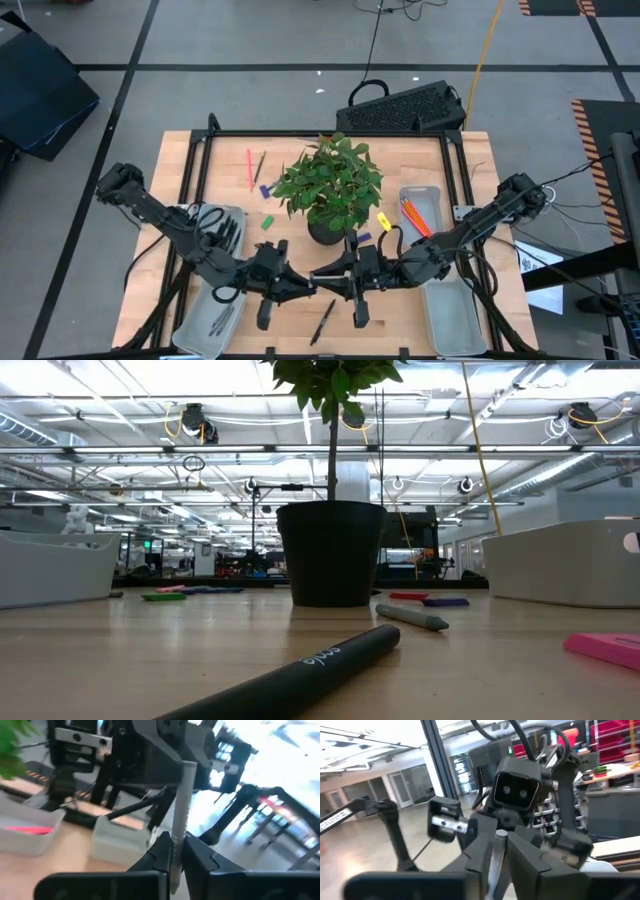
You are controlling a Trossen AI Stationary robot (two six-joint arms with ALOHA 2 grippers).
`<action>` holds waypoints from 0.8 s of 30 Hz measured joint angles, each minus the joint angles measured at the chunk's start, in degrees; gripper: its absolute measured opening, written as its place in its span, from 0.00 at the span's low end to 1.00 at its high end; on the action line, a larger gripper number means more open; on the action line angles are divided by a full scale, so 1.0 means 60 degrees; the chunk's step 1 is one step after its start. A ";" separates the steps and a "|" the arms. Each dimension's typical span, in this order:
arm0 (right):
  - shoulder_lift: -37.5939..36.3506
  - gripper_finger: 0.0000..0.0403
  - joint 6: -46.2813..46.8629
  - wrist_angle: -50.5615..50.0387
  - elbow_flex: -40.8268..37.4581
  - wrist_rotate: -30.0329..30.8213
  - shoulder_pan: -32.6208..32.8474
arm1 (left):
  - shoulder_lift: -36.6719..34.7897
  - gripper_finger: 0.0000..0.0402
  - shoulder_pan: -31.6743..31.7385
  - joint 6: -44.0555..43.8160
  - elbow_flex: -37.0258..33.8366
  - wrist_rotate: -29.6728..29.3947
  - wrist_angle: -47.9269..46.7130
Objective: Sort crayons/erasers/pens/pencils in bins
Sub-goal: Put the gray crayon into the bottom left gray bin
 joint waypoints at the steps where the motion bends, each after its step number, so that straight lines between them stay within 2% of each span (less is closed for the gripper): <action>1: -0.0128 0.19 0.0023 -0.0156 0.0000 -0.0099 -0.0004 | -0.0063 0.06 0.0023 0.0000 0.0186 -0.0106 -0.0531; 4: -0.0790 0.31 -0.0134 -0.0684 0.0000 -0.0241 0.0022 | -0.0097 0.05 0.0206 -0.0215 0.0961 -0.0262 -0.2827; 7: -0.1584 0.42 -0.0473 -0.1222 0.0011 -0.0283 0.0040 | -0.0033 0.05 0.0263 -0.1183 0.2033 -0.0258 -0.5642; 12: -0.3034 0.54 -0.0999 -0.2880 0.0007 -0.0171 0.0337 | -0.0041 0.05 -0.0140 -0.4122 0.3773 -0.0058 -0.9950; 15: -0.3809 0.56 -0.1042 -0.4121 -0.0050 -0.0194 0.0634 | -0.0045 0.05 -0.0659 -0.6405 0.4312 0.0485 -1.1713; 19: -0.4602 0.56 -0.1116 -0.5039 -0.0856 -0.0142 0.1092 | -0.0040 0.05 -0.1375 -0.9895 0.3889 0.1820 -1.3365; 24: -0.5399 0.54 -0.0619 -0.4828 -0.2426 -0.0138 0.1587 | -0.0032 0.05 -0.2223 -1.3181 0.2139 0.2795 -1.3333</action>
